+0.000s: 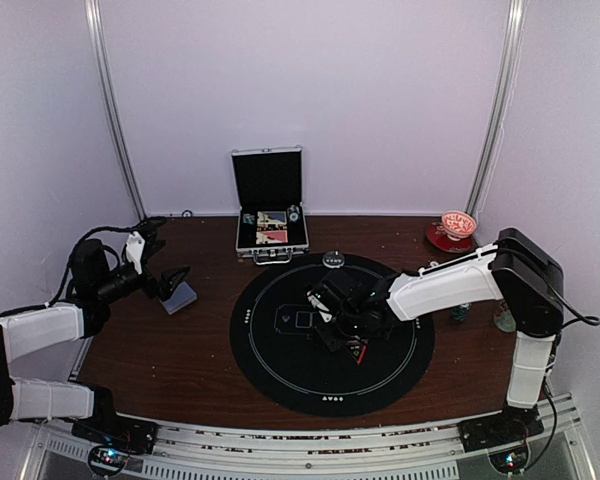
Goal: Distribute texas hold em gaming equipment
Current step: Pick up the small blind button from the poker table mat, then place the small blind button in the small blind area, then pick up the big blind button from the poker table mat, then place the big blind button in the big blind area.
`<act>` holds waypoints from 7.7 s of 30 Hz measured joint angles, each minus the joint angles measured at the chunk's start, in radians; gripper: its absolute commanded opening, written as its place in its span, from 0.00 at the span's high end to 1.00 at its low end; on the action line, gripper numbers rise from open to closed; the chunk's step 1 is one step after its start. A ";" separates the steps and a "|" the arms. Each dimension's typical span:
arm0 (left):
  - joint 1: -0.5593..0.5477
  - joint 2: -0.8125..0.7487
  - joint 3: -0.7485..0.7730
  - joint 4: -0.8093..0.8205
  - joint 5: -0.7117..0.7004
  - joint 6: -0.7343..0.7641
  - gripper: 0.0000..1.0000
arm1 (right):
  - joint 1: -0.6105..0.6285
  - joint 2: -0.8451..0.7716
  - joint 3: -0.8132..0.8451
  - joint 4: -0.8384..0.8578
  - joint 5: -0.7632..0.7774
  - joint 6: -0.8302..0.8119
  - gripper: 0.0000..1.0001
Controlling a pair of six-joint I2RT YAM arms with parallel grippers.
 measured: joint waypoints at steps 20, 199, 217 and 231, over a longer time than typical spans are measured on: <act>0.000 0.004 0.000 0.000 0.000 0.000 0.02 | -0.022 -0.097 -0.058 0.031 0.091 0.060 0.51; 0.000 -0.019 -0.011 0.069 -0.190 -0.056 0.02 | 0.052 0.349 0.622 -0.098 0.075 0.132 0.52; 0.000 -0.030 -0.024 0.112 -0.268 -0.080 0.02 | 0.083 0.562 0.858 -0.109 0.030 0.110 0.51; 0.000 -0.030 -0.024 0.120 -0.270 -0.080 0.02 | 0.084 0.625 0.964 -0.127 0.039 0.108 0.28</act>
